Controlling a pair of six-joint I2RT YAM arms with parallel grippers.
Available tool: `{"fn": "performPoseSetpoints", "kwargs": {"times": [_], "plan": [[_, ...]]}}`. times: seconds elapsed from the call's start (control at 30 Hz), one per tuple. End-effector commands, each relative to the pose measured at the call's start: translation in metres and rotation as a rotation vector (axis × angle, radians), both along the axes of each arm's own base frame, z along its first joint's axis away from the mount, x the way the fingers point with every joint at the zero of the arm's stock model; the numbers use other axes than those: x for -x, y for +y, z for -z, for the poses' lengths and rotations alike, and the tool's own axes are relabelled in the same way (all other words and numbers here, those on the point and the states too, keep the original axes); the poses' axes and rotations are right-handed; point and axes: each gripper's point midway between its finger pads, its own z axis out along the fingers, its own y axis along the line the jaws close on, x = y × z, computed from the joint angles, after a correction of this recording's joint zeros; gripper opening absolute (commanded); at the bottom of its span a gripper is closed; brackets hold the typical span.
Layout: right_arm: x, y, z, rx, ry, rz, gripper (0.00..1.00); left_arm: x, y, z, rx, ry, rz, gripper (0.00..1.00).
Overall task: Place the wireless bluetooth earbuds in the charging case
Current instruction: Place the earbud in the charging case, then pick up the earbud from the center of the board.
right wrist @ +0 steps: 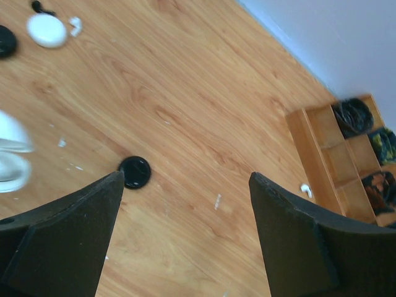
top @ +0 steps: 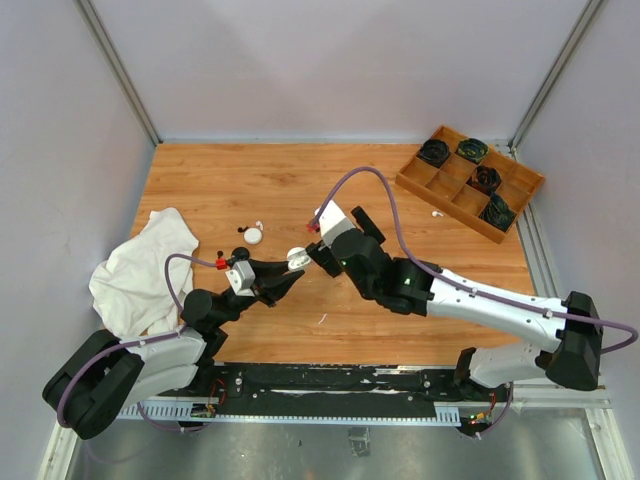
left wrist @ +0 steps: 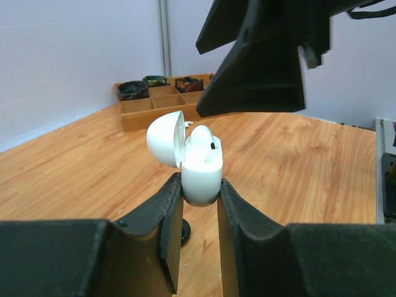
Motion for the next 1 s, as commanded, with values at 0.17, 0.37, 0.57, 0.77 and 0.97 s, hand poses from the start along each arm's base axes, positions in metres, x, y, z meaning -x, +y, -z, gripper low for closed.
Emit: {"fn": "performPoseSetpoints", "kwargs": {"times": [0.17,0.37,0.57,0.77,0.97], "plan": [[-0.055,-0.08,0.033,0.091,0.168,0.235,0.84,0.003,0.002,-0.005,0.005,-0.04,-0.001,0.0],[-0.092,-0.133,0.067,0.175,0.293,0.377,0.82,0.004,0.002,-0.006,0.004,-0.044,0.005,0.0],[-0.126,-0.174,0.101,0.186,0.418,0.465,0.78,0.006,0.001,-0.007,0.004,-0.048,0.016,0.0],[-0.157,-0.218,0.13,0.169,0.525,0.558,0.72,0.007,0.001,-0.009,0.008,-0.053,0.019,0.0],[-0.184,-0.24,0.148,0.133,0.592,0.556,0.62,0.006,0.001,-0.007,0.002,-0.048,0.015,0.0]]}}
